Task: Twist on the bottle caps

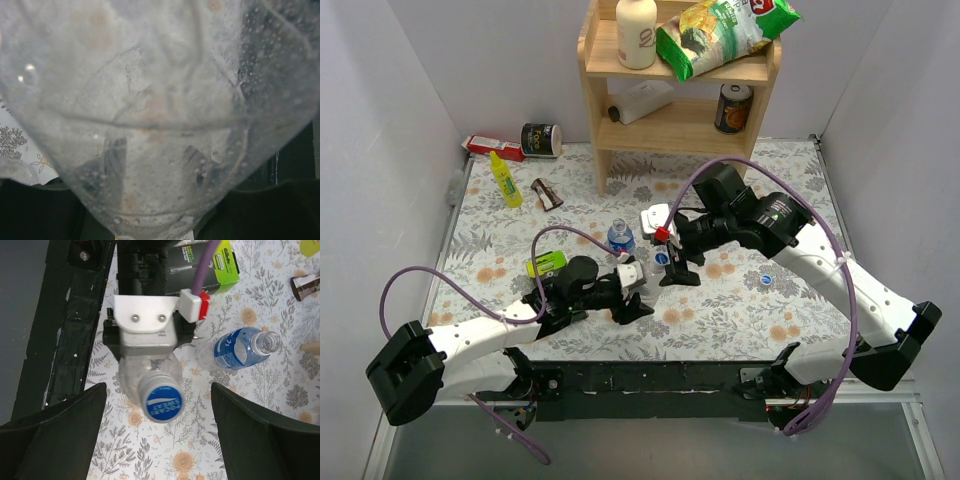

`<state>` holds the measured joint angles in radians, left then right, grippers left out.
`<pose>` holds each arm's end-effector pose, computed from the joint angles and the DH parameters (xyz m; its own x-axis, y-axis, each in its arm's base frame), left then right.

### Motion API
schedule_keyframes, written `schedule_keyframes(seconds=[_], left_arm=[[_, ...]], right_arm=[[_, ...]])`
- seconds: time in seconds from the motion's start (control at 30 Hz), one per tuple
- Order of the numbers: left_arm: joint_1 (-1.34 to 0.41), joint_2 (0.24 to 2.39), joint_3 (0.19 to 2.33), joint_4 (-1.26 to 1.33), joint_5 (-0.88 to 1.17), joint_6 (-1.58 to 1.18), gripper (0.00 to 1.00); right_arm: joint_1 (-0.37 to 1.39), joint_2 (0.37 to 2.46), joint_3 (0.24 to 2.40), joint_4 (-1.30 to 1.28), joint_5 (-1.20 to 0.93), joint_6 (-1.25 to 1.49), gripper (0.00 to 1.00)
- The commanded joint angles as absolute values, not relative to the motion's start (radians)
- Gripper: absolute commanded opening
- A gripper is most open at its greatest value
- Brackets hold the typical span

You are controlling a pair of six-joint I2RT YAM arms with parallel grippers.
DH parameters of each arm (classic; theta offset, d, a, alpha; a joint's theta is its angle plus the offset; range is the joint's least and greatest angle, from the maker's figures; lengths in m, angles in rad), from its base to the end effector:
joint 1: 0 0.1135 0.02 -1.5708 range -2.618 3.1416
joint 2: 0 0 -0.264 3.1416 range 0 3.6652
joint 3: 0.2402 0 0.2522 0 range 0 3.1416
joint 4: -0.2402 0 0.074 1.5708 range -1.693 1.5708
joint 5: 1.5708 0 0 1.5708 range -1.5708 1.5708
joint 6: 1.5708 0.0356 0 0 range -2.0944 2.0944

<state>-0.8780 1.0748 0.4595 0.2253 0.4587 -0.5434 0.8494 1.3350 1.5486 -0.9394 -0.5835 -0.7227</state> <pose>0.1328 -0.1847 0.2130 -0.6998 0.1172 -0.7046 0.6889 0.3717 -0.6223 0.1587 0.2101 0.4119 0.2657 -0.5337 -0.8029 -0.9641 -0.1483 -0.2204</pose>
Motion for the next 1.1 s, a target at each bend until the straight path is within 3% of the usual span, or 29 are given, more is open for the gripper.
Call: schedule_keyframes(seconds=[0.0, 0.7, 1.07], left_arm=[[-0.856, 1.069, 0.509, 0.207, 0.497, -0.604, 0.00], [-0.805, 1.071, 0.505, 0.247, 0.537, -0.634, 0.00], [-0.805, 1.065, 0.495, 0.239, 0.532, -0.644, 0.00]], right_arm=[[0.882, 1.287, 1.548, -0.928, -0.609, -0.764, 0.91], [0.908, 1.229, 1.417, -0.911, -0.489, -0.721, 0.89], [0.913, 1.269, 1.474, -0.956, -0.457, -0.761, 0.87]])
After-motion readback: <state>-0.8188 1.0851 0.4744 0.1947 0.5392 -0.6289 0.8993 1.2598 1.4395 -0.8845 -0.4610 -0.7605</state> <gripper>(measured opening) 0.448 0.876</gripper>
